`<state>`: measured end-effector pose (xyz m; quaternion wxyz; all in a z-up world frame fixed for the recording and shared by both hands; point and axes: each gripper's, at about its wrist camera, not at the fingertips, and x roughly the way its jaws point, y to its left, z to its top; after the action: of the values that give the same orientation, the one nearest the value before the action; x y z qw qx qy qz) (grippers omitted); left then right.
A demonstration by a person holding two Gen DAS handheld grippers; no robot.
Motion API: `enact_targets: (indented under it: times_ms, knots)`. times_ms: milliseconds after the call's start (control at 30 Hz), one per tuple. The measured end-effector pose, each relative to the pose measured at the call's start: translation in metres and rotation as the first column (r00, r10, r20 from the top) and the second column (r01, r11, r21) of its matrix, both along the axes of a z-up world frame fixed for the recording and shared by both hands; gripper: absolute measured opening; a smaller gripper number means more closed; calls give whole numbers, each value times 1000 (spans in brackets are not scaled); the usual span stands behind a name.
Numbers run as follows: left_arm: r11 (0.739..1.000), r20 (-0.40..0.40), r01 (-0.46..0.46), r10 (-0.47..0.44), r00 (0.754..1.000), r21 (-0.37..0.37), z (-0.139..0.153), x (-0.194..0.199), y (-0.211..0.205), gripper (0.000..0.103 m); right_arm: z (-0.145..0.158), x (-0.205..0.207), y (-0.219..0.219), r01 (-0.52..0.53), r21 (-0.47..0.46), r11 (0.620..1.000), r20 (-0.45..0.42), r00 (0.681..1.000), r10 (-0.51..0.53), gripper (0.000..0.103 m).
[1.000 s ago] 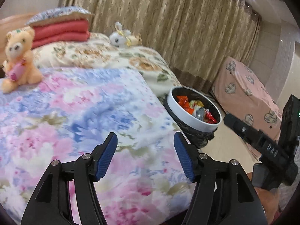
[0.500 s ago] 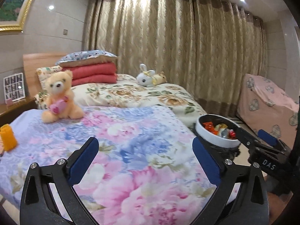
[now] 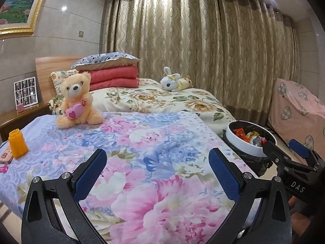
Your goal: Collect trash
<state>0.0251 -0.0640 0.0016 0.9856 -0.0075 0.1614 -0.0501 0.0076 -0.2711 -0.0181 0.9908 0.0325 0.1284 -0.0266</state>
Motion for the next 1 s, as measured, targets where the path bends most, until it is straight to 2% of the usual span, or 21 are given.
enact_targets:
  times_ms: [600, 1000]
  knots:
    - [1000, -6, -15, 15, 1000, 18, 0, -2, 1, 103, -2, 1, 0, -16, 26, 1000, -16, 1000, 17, 103]
    - [1000, 18, -12, 11, 1000, 20, 2, -5, 0, 103, -5, -1, 1, -23, 41, 999, -19, 1000, 24, 103]
